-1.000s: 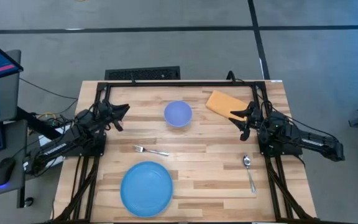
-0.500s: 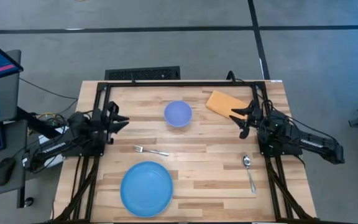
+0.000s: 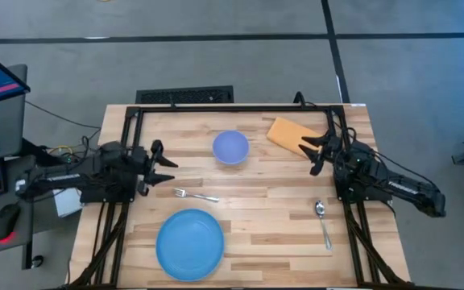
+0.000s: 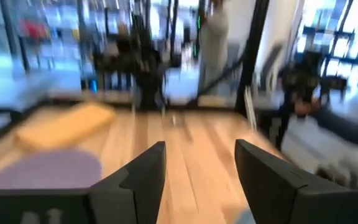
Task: Set table place
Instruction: Move the blue plate to the center of the table
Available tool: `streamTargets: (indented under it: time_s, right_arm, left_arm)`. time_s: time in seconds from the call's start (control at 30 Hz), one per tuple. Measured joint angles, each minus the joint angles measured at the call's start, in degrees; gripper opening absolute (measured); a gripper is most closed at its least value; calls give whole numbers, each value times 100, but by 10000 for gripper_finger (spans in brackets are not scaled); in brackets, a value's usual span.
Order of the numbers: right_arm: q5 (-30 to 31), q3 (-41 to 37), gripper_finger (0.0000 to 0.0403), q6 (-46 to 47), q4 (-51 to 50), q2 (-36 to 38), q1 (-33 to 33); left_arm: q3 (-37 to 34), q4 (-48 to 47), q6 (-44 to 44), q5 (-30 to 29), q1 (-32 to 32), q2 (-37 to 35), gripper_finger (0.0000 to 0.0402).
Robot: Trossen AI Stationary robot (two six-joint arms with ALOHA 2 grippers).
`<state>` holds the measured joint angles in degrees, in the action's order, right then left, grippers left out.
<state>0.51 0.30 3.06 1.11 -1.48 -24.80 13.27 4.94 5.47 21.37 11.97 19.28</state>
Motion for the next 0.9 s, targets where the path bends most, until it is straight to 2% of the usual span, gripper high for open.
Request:
streamTargets:
  time_s: [0.17, 0.27, 0.4, 0.67, 0.8, 0.9]
  right_arm:
    - [-4, -1, 185, 208, 10, 0, -120]
    - [-2, -1, 185, 206, 16, -2, -133]
    - [-2, 0, 185, 204, 12, -2, -133]
    - [-4, 0, 185, 139, -35, 1, -133]
    - [-4, -1, 185, 100, -36, 0, -133]
    - [-4, -1, 185, 101, -36, -1, -133]
  left_arm:
    - [1126, -1993, -50, -576, -354, 1186, 183]
    - [1568, -2709, 248, -689, -581, 1910, 183]
    - [1875, -2836, 824, -445, -959, 2784, 183]
    - [2306, -2840, 2018, -560, -1728, 4490, 183]
    - [2647, -2902, 2069, -825, -2016, 5293, 182]
    - [3004, -3338, 1985, -1031, -2098, 5817, 182]
